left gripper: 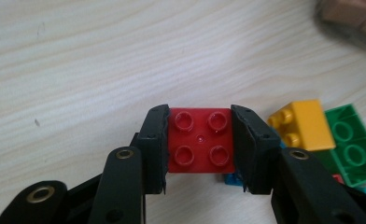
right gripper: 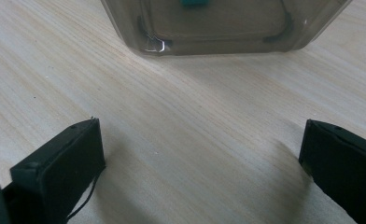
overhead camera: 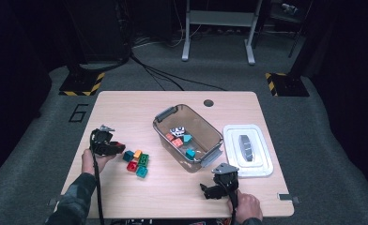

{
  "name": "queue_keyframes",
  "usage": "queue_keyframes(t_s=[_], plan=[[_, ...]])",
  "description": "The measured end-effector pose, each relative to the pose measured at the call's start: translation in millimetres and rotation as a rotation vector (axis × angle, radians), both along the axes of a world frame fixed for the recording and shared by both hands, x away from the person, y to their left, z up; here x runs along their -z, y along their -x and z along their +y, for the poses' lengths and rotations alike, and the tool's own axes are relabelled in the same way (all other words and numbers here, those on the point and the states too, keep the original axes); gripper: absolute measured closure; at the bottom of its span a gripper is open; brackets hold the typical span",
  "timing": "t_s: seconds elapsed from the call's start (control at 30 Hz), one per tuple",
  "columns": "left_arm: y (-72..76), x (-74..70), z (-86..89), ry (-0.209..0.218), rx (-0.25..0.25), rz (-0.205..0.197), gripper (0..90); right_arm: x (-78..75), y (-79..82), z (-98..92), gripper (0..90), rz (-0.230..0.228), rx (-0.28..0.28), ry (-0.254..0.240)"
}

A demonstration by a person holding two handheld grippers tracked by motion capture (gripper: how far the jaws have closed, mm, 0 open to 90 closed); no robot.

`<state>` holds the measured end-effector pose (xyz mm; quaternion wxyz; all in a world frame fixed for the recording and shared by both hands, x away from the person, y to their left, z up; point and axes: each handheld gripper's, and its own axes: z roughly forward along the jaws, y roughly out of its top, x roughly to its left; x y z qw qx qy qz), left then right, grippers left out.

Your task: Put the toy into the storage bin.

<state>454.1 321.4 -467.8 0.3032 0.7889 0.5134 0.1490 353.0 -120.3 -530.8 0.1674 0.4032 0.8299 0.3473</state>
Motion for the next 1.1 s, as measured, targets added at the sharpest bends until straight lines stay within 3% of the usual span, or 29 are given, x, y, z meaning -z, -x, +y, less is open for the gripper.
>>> queue_keyframes(t_s=[0.13,0.47,0.53,0.57,0.6,0.73,1.1], plan=[[0.9,-13.8,-3.5,0.021,0.01,-0.024,59.2,0.0,0.0,0.0,0.0,0.0,0.0,-0.001],[1.4,-43.1,-14.6,0.001,0.071,-0.047,59.3,0.0,-0.2,-0.1,0.0,-0.001,-0.003,0.0],[1.5,-47.4,-18.7,0.032,0.067,-0.052,59.3,0.0,-0.3,-0.4,0.0,-0.001,-0.006,0.002],[0.8,-50.4,-19.0,0.021,0.083,-0.053,59.2,-0.1,-0.3,-0.2,0.0,0.0,-0.006,0.0],[0.9,-51.7,-22.1,0.053,0.07,-0.056,59.3,-0.2,-0.2,-0.5,0.0,0.003,-0.011,0.0],[-0.7,-62.6,-28.2,0.061,0.084,-0.07,59.2,-0.2,-0.2,-0.4,0.0,0.004,-0.01,-0.001],[-4.5,-98.1,-47.6,0.013,0.15,-0.1,59.2,-0.2,-0.2,-0.3,0.0,0.004,-0.008,-0.002]])
